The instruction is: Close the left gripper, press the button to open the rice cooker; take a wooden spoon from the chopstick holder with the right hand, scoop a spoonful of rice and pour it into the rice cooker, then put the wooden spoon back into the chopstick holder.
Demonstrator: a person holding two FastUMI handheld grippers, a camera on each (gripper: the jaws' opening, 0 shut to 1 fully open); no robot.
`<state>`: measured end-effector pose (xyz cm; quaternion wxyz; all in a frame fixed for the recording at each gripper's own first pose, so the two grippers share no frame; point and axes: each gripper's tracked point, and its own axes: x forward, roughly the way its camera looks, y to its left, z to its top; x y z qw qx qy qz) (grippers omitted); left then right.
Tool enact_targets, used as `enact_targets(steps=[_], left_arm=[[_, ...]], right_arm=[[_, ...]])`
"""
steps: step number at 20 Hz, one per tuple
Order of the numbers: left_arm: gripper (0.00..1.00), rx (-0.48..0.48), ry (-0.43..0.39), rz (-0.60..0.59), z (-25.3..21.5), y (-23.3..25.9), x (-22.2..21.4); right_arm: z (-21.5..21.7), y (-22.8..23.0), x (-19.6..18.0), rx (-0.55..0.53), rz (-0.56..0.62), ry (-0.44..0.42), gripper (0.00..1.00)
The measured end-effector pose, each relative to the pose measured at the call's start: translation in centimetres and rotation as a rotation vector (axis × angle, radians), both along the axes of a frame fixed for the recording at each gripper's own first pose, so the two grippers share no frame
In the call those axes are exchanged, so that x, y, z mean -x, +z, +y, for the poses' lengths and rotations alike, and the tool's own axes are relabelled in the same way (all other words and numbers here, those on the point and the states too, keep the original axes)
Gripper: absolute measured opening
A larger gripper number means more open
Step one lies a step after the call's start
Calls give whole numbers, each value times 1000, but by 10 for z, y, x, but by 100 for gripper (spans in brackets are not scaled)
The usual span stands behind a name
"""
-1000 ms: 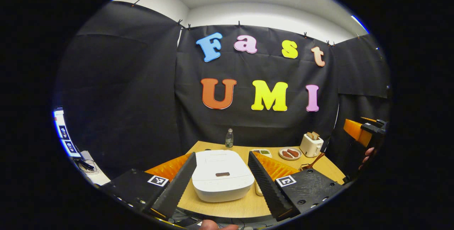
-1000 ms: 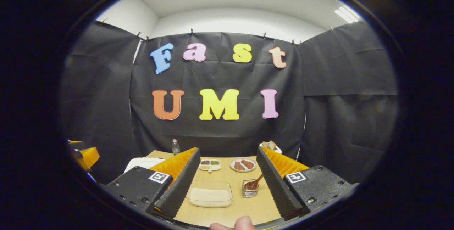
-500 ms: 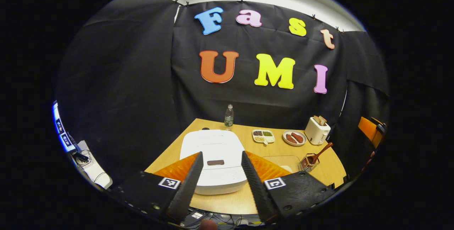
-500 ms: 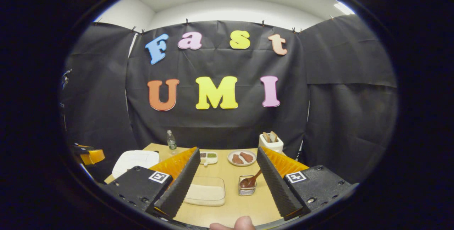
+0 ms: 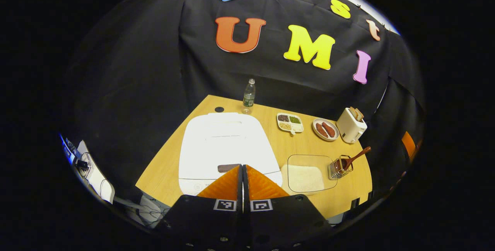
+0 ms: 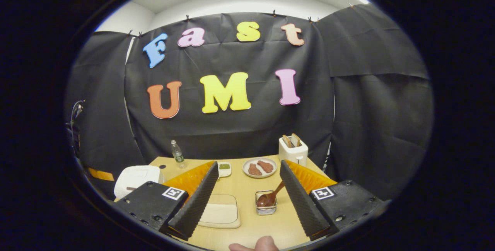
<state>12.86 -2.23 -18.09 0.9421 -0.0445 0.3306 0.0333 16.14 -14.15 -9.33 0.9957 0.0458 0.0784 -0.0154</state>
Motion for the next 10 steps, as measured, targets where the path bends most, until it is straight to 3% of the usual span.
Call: enact_targets(steps=[6, 10], left_arm=[[0, 104, 67, 112, 17, -33, -23], [0, 119, 81, 150, 30, -47, -27]], right_arm=[[-20, -8, -14, 23, 24, -21, 100], [-30, -18, -20, 27, 51, -37, 100]])
